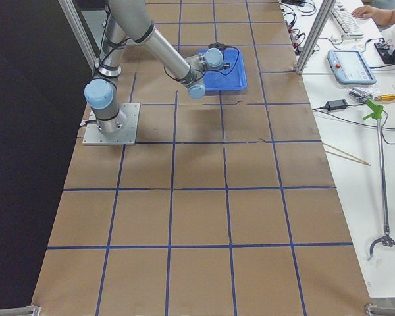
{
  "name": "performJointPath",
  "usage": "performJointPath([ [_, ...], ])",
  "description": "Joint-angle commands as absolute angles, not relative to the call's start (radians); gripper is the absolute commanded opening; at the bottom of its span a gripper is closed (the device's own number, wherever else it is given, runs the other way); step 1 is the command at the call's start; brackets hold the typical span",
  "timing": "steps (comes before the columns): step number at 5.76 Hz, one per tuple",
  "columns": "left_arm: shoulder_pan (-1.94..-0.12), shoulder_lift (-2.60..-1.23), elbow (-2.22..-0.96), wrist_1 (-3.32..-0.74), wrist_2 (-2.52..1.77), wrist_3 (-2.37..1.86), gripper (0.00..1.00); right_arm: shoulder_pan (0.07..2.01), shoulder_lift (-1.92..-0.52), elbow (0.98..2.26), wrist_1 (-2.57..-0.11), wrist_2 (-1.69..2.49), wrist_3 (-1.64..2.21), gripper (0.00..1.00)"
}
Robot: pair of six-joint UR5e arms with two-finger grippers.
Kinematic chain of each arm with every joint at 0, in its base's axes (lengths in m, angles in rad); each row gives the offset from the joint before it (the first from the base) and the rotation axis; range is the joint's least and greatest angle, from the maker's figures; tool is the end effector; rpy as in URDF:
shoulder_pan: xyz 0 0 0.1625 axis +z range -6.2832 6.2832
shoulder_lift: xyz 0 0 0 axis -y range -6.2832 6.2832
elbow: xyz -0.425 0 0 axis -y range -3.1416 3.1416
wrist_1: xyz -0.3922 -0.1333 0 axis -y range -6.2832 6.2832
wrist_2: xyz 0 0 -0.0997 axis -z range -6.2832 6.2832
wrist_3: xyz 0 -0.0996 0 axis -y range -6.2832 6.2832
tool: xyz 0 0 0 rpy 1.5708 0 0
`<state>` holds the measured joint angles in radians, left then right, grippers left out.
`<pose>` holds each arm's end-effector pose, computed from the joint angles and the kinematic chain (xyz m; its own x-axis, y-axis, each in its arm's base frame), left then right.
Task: Assemble white blocks and place on blue tray
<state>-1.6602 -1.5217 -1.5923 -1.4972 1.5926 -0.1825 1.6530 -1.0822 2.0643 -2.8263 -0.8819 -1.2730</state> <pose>-0.1735 -0.4668 0.5088 -0.9955 -0.0942 -0.0030 -0.0934 0.9903 -0.1033 0.2398 -0.5161 0.1645 -0.1460 -0.9862 0.0785 -0.7452 0.0574 -0.6644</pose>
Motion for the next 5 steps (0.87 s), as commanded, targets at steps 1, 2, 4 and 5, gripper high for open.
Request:
performJointPath([
  [1,-1.66,-1.522,-1.592,-1.497,1.592,-0.183,0.99,1.651,-1.074,2.091,-2.841,-0.881,-1.278,0.21],
  [2,-1.66,-1.522,-1.589,-1.497,1.591,-0.184,0.99,1.651,-1.069,2.092,-2.839,-0.882,-1.275,0.22],
  [4,-1.66,-1.522,-1.589,-1.497,1.591,-0.184,0.99,1.652,-1.071,2.092,-2.838,-0.881,-1.278,0.23],
  [5,-1.66,-1.522,-1.589,-1.497,1.591,-0.184,0.99,1.652,-1.071,2.092,-2.838,-0.881,-1.279,0.23],
])
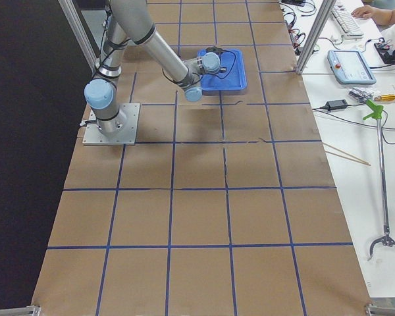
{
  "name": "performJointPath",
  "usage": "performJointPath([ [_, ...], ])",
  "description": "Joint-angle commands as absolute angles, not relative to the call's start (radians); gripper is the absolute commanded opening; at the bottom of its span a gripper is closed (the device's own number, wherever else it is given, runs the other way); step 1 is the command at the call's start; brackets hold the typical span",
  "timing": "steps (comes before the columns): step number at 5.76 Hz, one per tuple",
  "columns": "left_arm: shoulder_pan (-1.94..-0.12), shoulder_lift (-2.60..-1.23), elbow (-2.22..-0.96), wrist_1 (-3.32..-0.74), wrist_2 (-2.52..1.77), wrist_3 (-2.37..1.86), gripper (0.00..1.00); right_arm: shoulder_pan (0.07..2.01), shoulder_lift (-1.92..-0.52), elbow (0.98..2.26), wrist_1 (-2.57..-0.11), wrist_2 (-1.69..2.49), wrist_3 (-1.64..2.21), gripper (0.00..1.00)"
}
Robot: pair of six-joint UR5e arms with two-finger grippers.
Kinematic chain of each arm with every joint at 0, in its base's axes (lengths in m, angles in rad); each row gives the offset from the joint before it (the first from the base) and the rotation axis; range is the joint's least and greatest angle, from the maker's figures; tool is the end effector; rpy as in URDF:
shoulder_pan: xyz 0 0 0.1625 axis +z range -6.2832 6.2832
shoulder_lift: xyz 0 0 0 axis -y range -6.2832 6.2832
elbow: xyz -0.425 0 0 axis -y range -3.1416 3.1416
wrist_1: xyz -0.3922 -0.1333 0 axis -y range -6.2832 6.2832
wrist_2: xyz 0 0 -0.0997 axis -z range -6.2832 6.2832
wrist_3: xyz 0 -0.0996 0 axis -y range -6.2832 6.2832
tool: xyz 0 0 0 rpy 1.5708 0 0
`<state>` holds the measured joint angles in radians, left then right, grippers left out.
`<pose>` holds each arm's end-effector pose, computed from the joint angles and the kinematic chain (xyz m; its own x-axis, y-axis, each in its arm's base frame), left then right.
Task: Assemble white blocks and place on blue tray
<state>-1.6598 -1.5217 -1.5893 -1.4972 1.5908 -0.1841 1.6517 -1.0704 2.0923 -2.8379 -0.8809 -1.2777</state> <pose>-0.1735 -0.4671 0.5103 -0.9954 -0.0960 -0.0005 -0.0954 0.9898 -0.1059 0.2384 -0.5063 0.1505 -0.1435 -0.9882 0.0540 -0.7467 0.0723 -0.6612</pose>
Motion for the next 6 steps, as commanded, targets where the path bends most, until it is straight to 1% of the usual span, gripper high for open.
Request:
performJointPath([
  [1,-1.66,-1.52,-1.589,-1.497,1.591,-0.184,0.99,1.655,-1.065,2.092,-2.838,-0.881,-1.278,0.23],
  [6,-1.657,-1.52,-1.586,-1.496,1.591,-0.186,0.99,1.661,-1.054,2.086,-2.856,-0.871,-1.296,0.23],
])
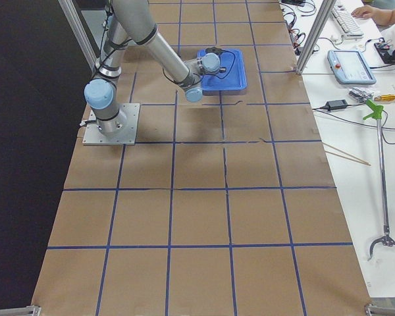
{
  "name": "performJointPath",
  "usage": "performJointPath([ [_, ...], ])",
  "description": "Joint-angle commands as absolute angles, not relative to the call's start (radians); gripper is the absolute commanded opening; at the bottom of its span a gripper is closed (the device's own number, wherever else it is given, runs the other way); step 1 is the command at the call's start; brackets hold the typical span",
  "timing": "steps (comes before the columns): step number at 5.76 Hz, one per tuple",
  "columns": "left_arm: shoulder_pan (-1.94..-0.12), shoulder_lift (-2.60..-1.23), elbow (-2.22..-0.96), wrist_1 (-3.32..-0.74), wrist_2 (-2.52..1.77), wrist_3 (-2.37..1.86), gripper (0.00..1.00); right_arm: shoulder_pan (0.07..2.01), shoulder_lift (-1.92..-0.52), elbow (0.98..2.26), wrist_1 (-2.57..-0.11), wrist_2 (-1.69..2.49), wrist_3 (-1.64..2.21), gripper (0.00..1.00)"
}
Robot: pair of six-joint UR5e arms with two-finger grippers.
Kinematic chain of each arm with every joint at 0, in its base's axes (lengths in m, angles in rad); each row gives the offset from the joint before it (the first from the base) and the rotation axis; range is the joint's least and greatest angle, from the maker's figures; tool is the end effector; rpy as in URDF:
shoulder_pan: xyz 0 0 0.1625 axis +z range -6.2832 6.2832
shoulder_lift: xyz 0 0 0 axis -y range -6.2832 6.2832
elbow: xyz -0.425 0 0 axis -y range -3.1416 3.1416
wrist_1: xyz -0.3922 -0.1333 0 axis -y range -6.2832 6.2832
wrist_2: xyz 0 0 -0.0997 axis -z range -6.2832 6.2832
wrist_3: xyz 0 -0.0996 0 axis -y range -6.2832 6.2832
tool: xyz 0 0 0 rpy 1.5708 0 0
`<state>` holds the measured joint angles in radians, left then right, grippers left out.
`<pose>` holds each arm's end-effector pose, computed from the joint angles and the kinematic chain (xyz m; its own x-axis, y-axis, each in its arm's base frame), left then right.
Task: Assemble white blocks and place on blue tray
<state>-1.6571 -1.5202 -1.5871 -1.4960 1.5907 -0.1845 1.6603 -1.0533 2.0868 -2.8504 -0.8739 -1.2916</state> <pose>-0.1722 -0.4673 0.5123 -0.9951 -0.0991 0.0005 -0.0985 0.9890 -0.1107 0.2435 -0.5066 0.1451 -0.1233 -0.9904 0.0626 -0.7446 0.0506 -0.6655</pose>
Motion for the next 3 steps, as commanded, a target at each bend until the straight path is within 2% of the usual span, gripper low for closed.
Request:
performJointPath([
  [1,-1.657,-1.52,-1.586,-1.494,1.591,-0.184,0.99,1.666,-1.054,2.086,-2.856,-0.87,-1.298,0.23],
  [3,-1.657,-1.52,-1.586,-1.493,1.591,-0.184,0.99,1.67,-1.052,2.088,-2.855,-0.87,-1.296,0.24],
])
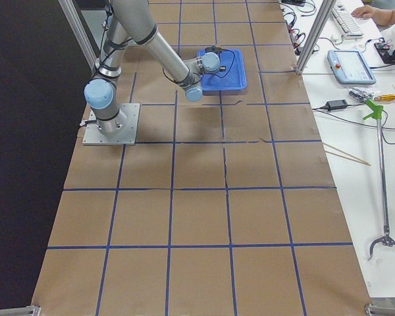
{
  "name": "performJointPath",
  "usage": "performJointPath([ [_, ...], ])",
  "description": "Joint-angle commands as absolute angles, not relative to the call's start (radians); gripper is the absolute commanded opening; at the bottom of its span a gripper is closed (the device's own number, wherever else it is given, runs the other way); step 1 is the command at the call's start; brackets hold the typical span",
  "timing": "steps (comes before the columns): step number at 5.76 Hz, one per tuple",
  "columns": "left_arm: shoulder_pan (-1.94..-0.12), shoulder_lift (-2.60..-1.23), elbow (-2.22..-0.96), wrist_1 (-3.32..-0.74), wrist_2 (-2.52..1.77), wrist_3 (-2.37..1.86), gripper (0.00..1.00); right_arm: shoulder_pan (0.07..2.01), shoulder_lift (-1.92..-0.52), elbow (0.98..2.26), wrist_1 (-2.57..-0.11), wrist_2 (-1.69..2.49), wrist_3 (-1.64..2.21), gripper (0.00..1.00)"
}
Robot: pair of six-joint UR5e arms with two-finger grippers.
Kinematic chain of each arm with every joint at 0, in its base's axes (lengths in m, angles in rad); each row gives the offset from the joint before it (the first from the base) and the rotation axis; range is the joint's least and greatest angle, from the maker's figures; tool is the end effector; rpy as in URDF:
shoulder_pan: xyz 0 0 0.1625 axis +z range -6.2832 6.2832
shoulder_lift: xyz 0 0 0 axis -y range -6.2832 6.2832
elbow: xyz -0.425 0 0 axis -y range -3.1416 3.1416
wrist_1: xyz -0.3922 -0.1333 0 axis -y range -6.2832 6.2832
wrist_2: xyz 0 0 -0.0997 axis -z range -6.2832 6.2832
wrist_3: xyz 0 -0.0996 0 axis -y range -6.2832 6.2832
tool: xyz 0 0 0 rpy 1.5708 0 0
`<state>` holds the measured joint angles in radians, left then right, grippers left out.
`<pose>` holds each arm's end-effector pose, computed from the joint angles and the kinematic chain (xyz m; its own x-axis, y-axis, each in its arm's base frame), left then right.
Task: Assemble white blocks and place on blue tray
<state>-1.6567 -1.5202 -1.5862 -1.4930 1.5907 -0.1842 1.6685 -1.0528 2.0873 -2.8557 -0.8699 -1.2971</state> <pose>-0.1721 -0.4677 0.5131 -0.9951 -0.0992 0.0012 -0.0987 0.9885 -0.1145 0.2479 -0.5045 0.1456 -0.1104 -0.9914 0.0697 -0.7428 0.0357 -0.6685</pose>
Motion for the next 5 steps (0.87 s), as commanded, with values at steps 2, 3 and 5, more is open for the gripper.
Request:
performJointPath([
  [2,-1.657,-1.52,-1.586,-1.493,1.591,-0.186,0.99,1.671,-1.052,2.089,-2.855,-0.868,-1.295,0.25],
  [3,-1.657,-1.52,-1.586,-1.493,1.591,-0.186,0.99,1.671,-1.052,2.089,-2.853,-0.868,-1.295,0.25],
  [5,-1.657,-1.52,-1.586,-1.493,1.591,-0.186,0.99,1.672,-1.051,2.088,-2.855,-0.868,-1.295,0.36],
])
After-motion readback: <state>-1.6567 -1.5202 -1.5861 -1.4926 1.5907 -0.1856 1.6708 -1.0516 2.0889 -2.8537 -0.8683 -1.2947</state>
